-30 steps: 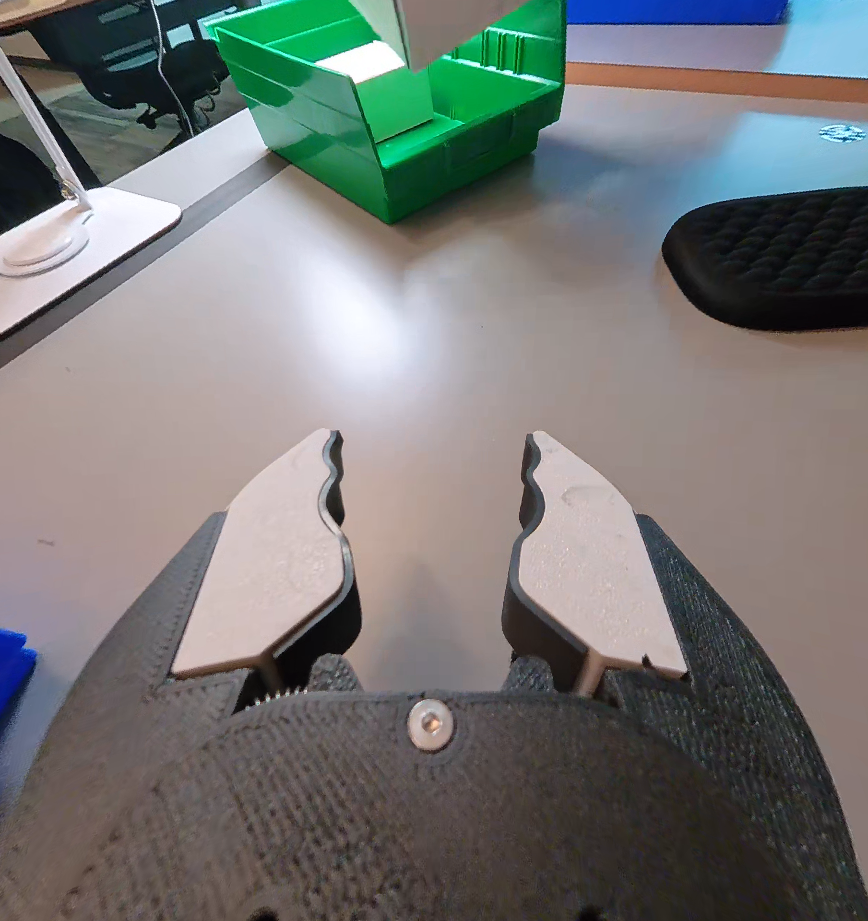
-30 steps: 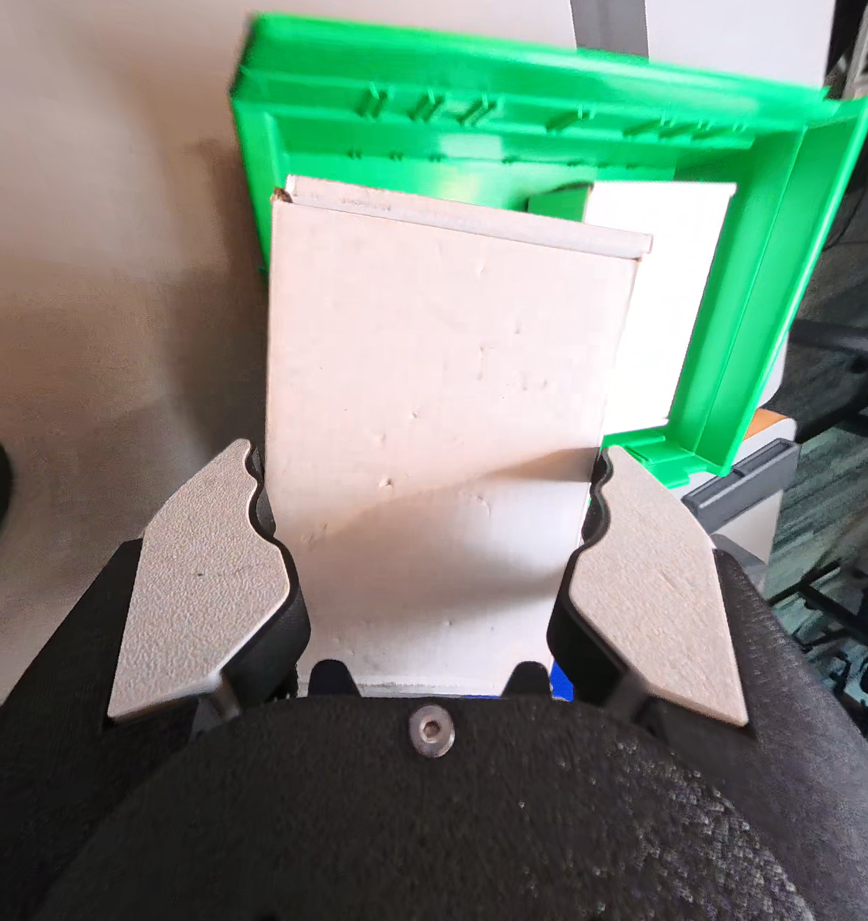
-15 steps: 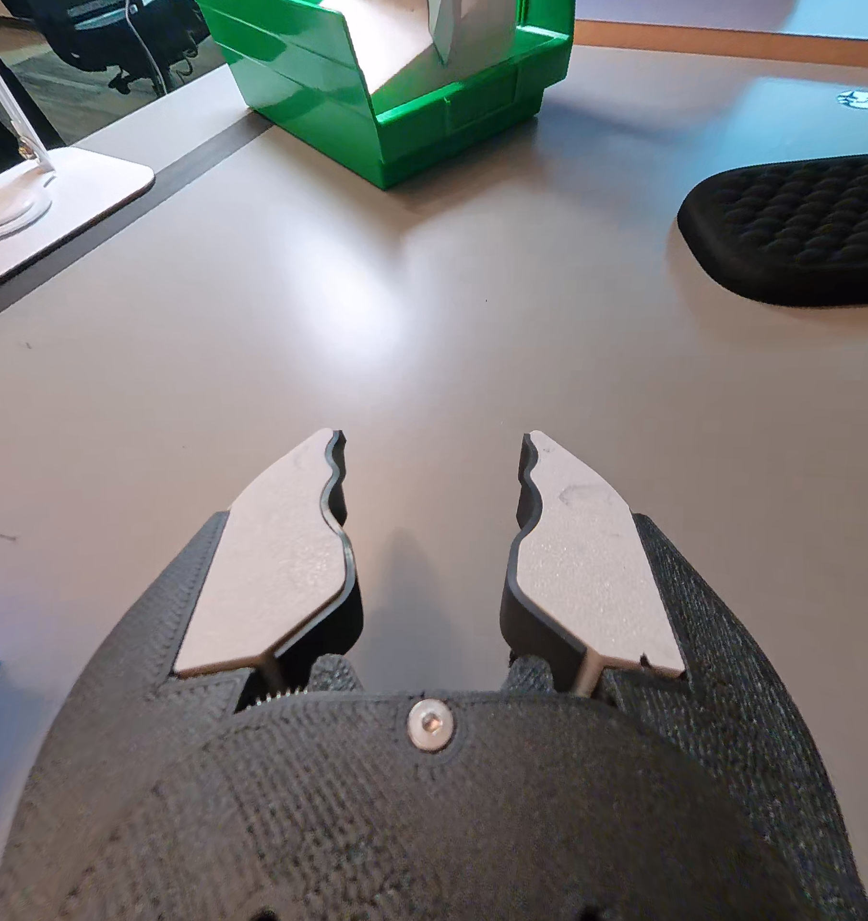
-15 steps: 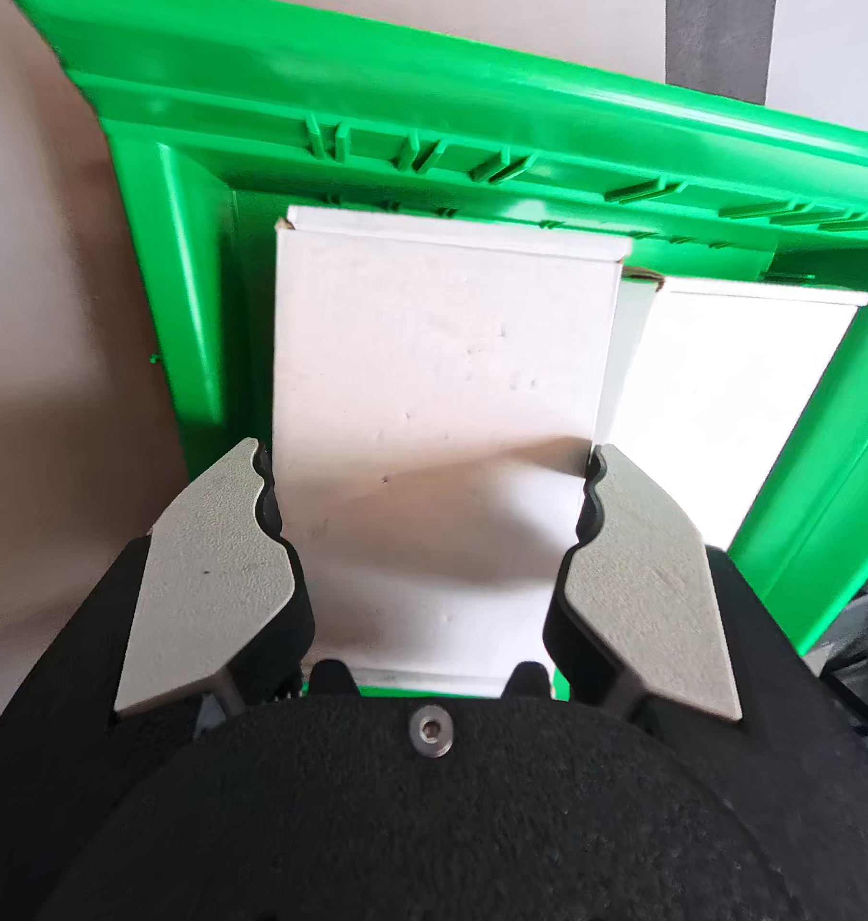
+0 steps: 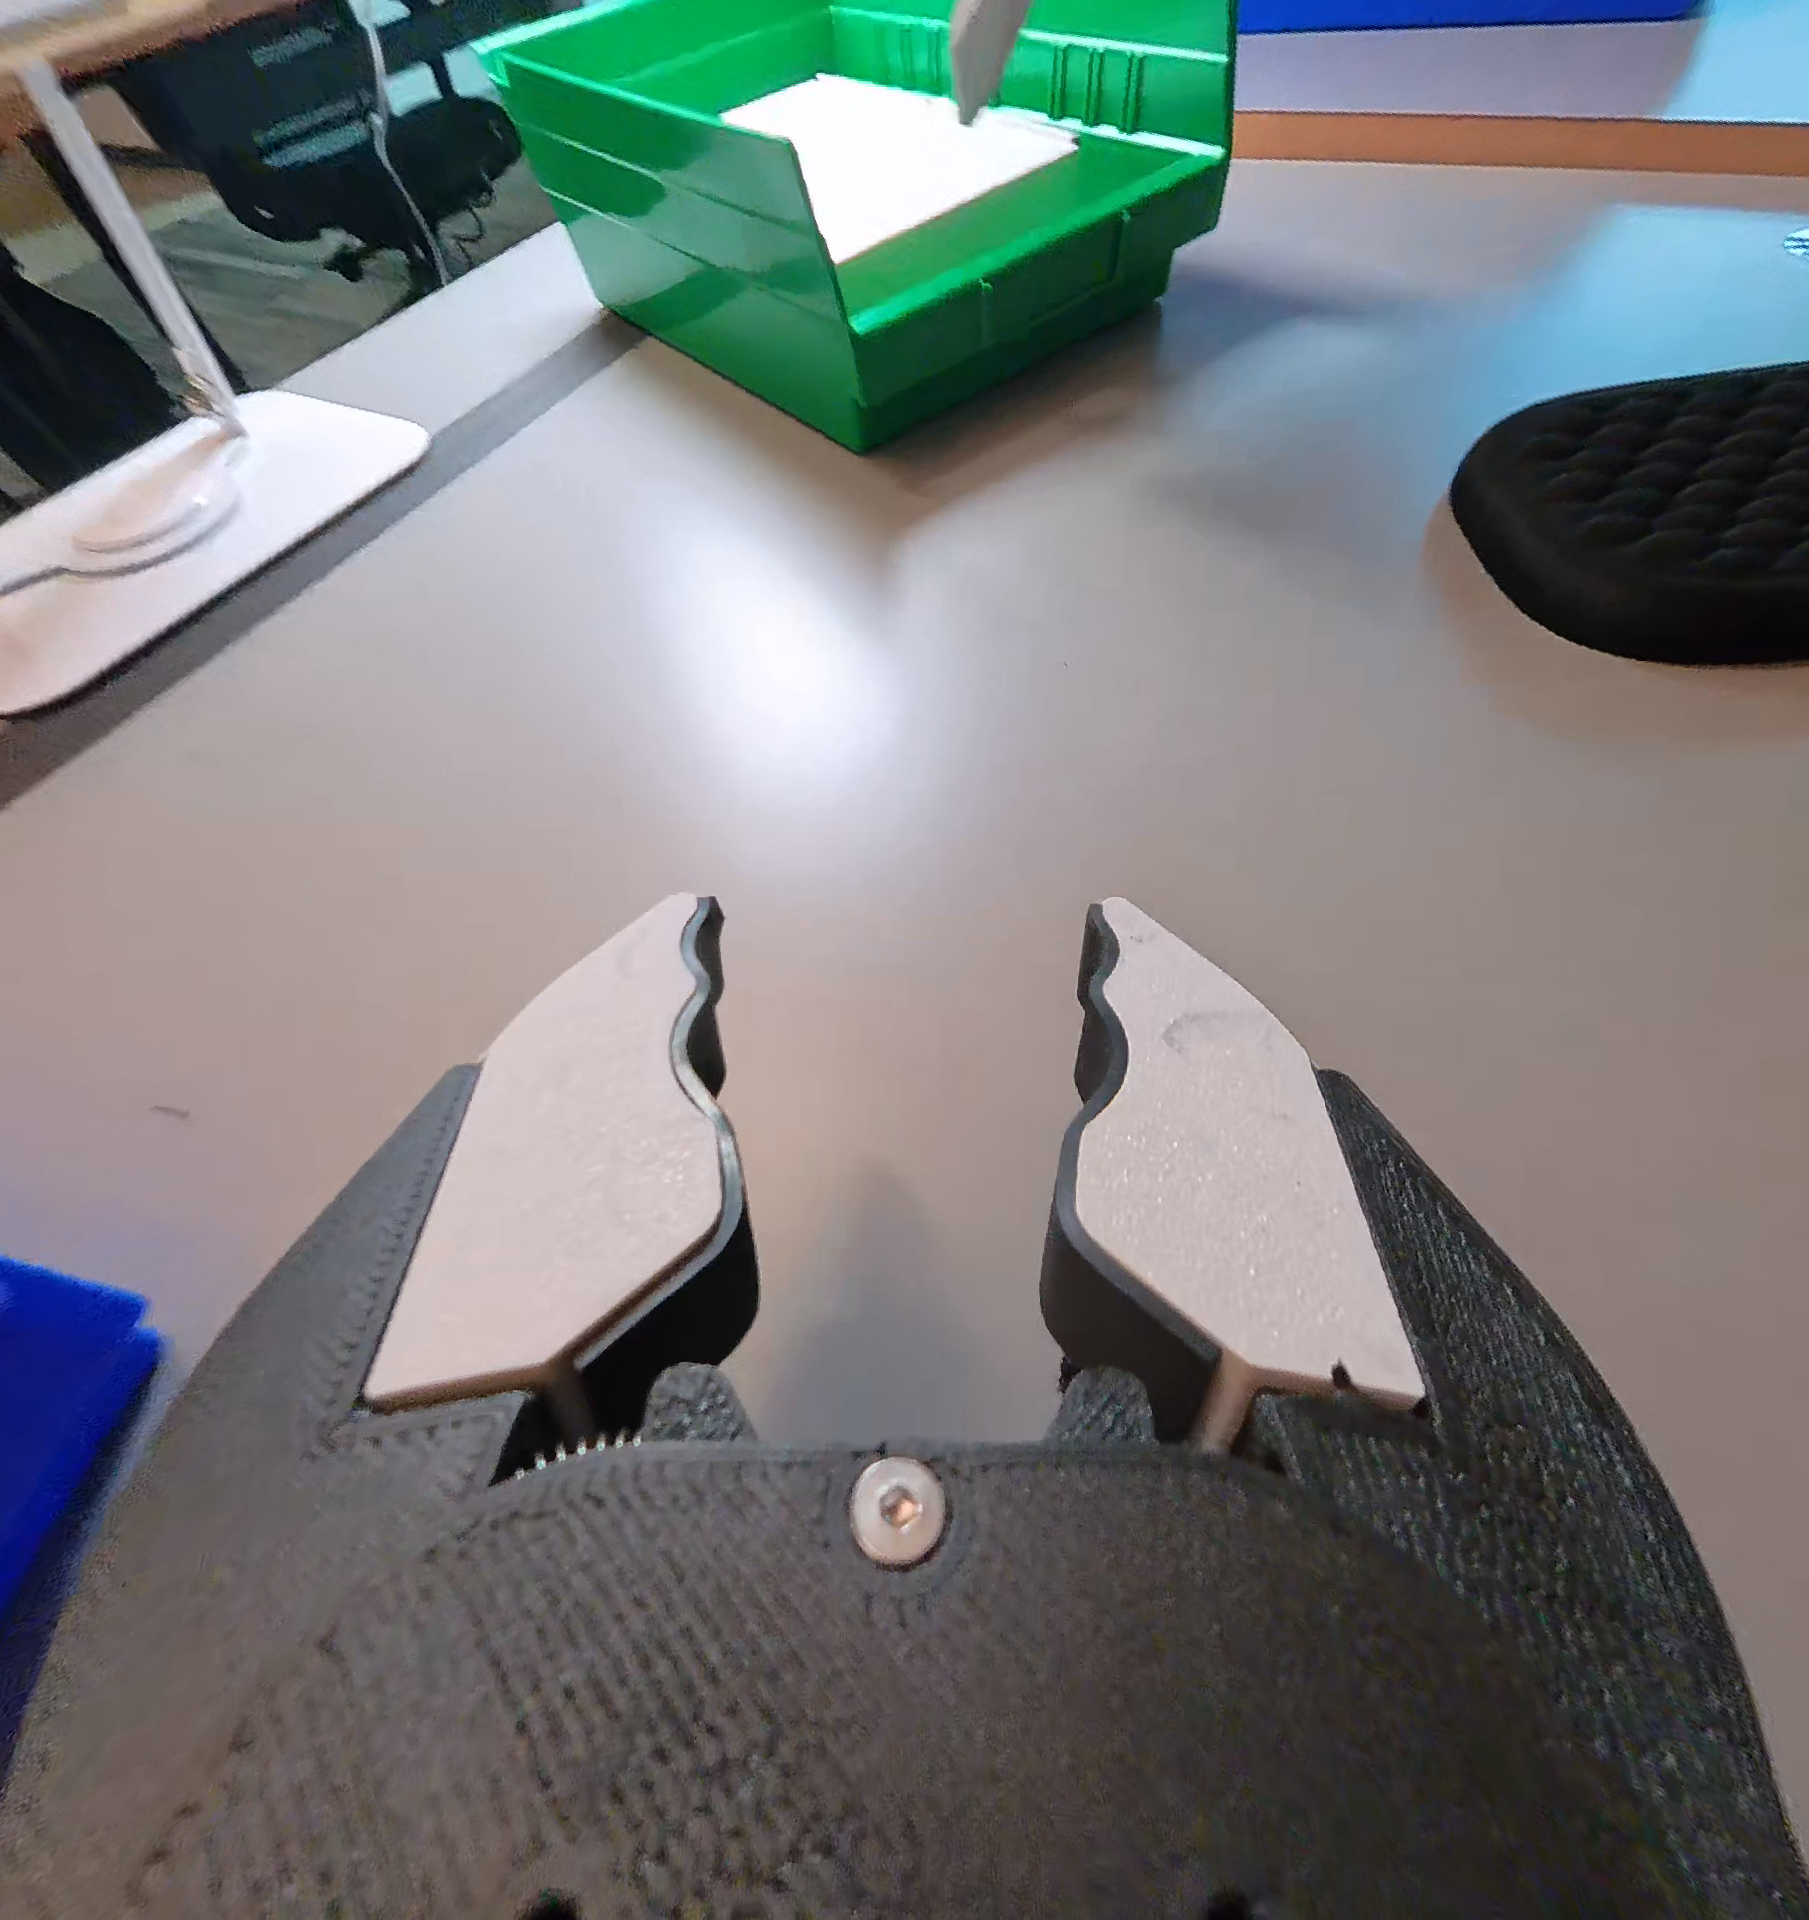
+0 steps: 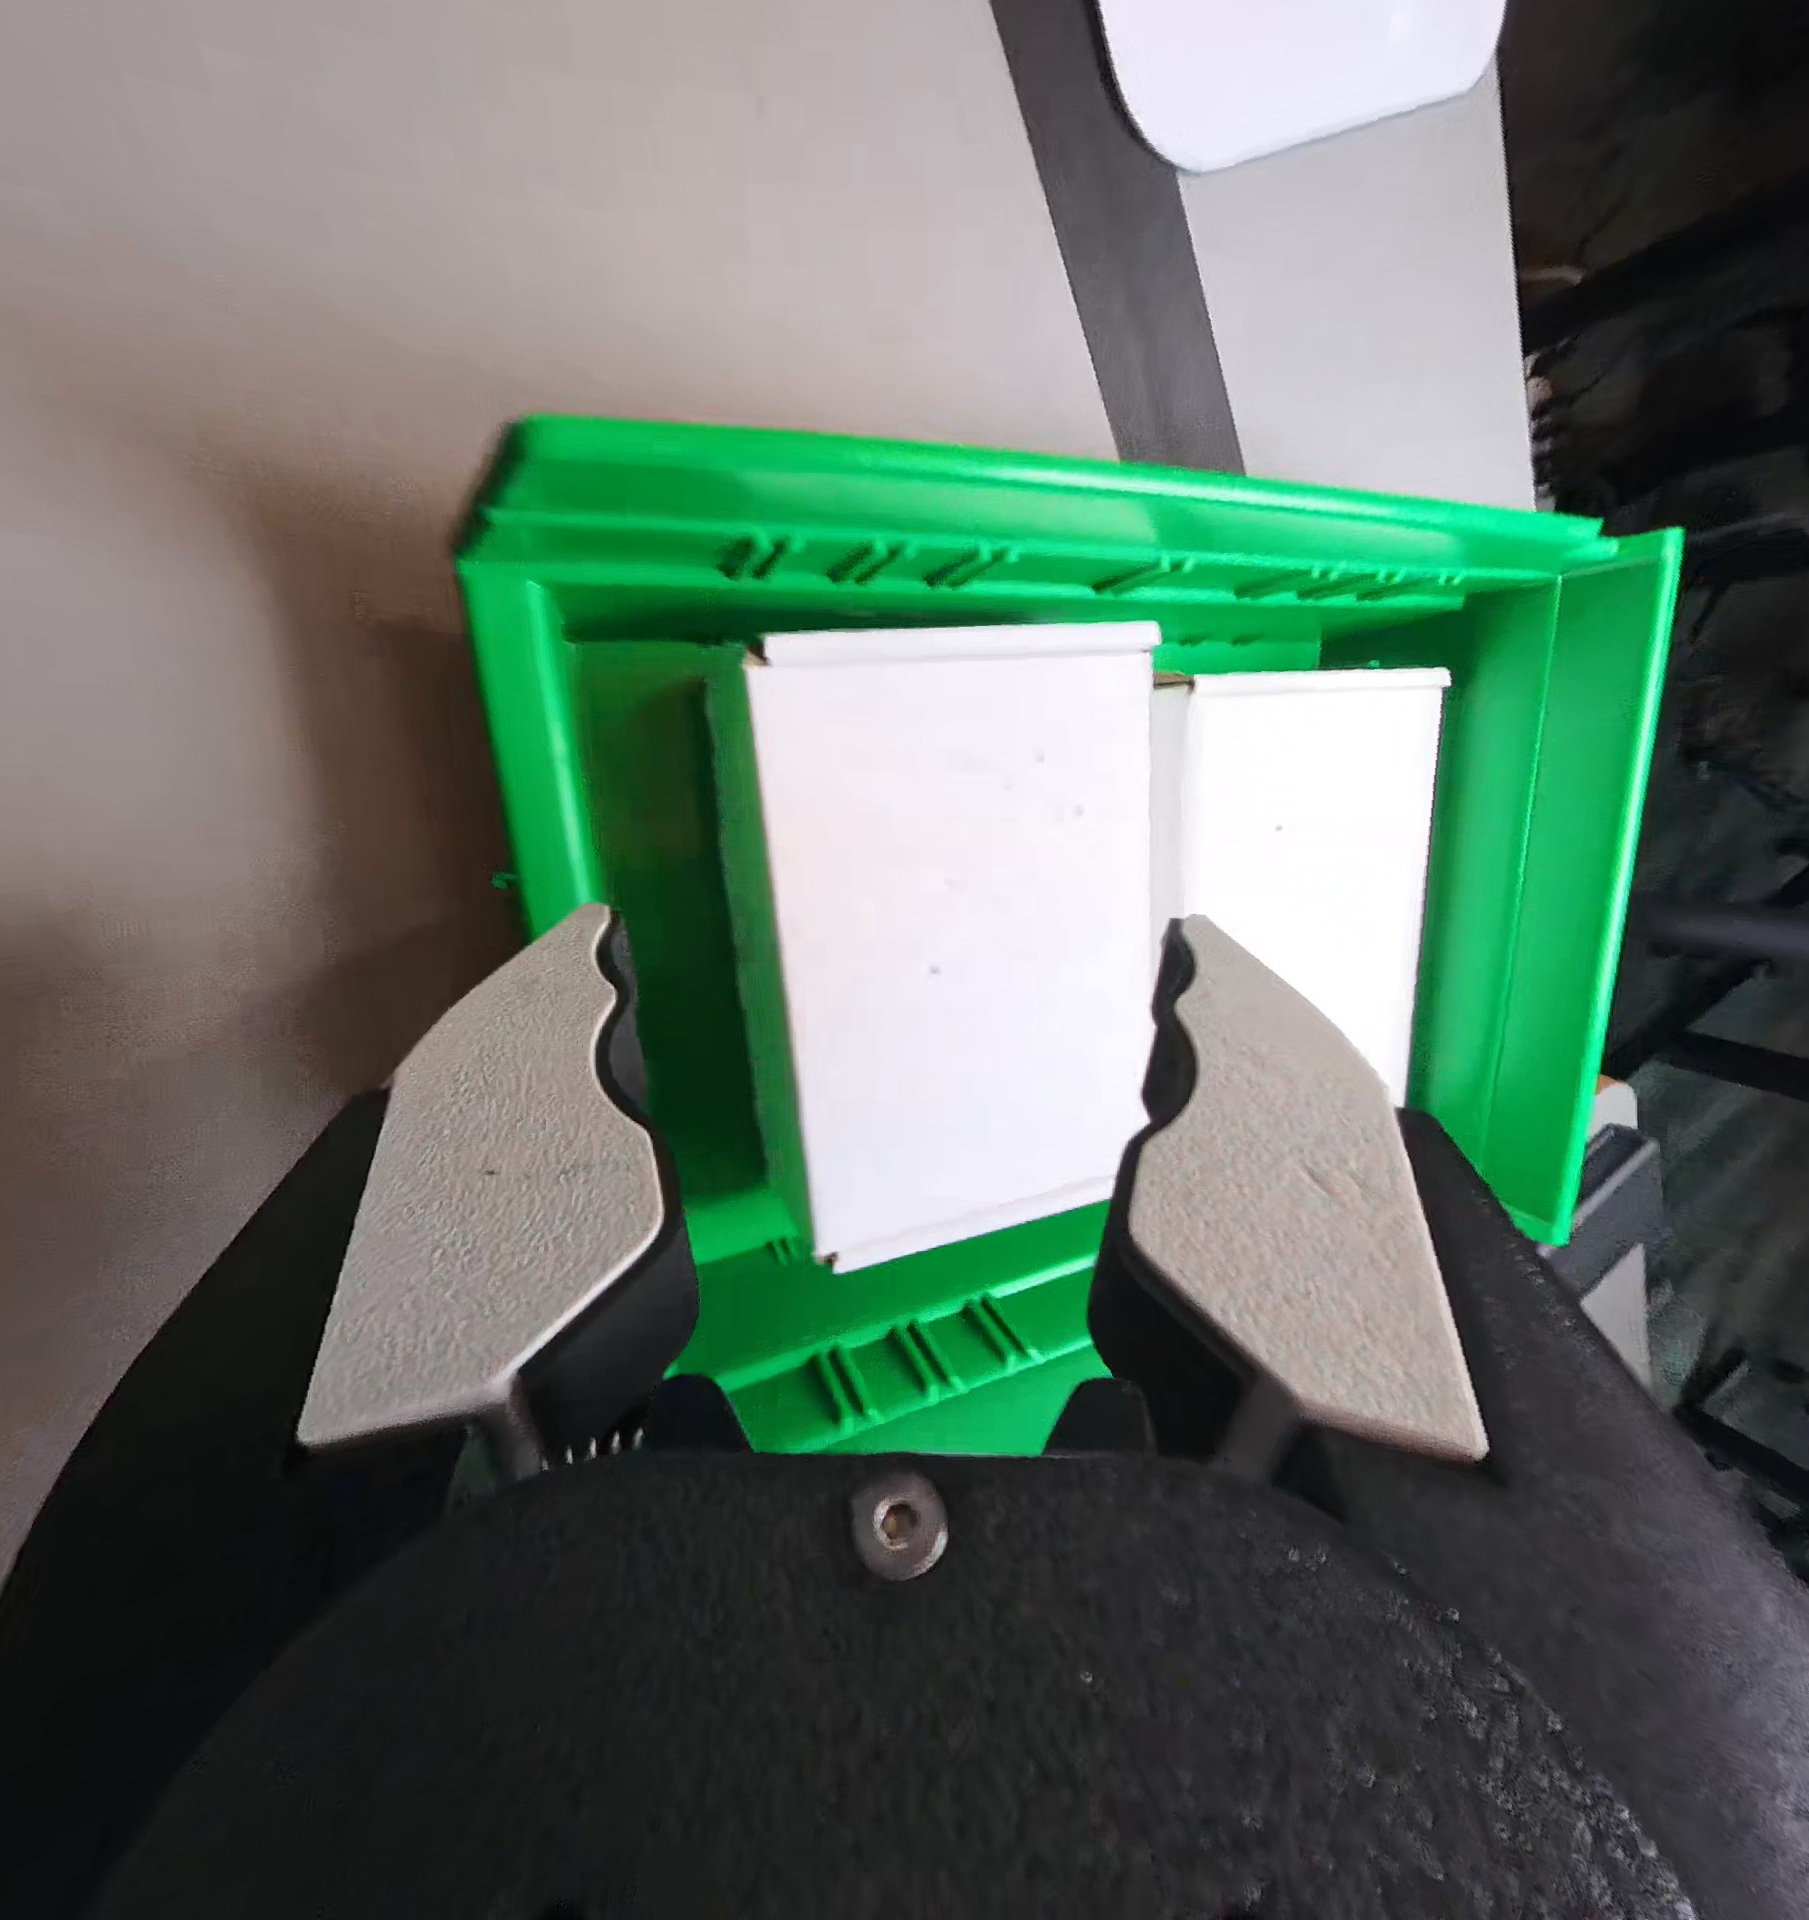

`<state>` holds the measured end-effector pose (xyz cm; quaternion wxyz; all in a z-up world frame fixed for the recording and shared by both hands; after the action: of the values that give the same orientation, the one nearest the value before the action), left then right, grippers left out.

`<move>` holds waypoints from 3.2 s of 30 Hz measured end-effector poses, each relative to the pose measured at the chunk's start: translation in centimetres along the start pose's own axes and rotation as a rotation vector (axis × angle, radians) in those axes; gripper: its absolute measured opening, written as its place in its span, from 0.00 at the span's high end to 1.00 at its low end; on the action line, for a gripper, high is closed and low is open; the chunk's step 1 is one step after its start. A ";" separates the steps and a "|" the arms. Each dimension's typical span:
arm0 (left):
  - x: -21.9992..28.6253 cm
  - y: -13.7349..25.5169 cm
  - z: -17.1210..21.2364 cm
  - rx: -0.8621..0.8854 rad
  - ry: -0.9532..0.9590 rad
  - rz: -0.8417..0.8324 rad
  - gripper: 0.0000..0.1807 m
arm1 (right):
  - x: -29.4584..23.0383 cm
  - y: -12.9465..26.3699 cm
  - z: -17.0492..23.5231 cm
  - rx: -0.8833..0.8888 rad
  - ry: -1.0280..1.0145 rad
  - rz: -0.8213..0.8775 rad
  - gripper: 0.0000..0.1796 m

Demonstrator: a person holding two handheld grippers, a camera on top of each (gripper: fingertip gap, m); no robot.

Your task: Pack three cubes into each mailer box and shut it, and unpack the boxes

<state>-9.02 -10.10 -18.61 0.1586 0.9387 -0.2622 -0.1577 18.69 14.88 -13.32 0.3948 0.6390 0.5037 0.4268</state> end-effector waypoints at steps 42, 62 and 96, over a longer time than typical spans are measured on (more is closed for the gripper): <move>-5.6 -7.5 2.8 -0.344 -0.788 0.141 0.84 | -22.1 -7.1 -3.2 -0.018 0.349 0.083 0.83; 4.6 -1.5 -6.4 0.133 0.064 0.078 0.67 | -21.2 7.7 7.2 1.006 -0.618 0.655 0.70; 2.5 -0.2 -13.0 0.157 0.258 -0.266 0.86 | -20.9 11.1 -0.8 0.917 -0.607 0.556 0.92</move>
<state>-1.94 -8.51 -7.52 0.0951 0.9870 -0.1249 -0.0348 18.63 -7.54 -5.72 0.0795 0.9441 0.3154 0.0527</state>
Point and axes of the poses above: each gripper's, where its closed fingertips meet, y back along the fingers, z out of its underside, x = y × z across the jaws, the point moved 3 cm from there along y, back along the fingers, and after that the axes turned 15 degrees about -z, right-handed, at the moved point
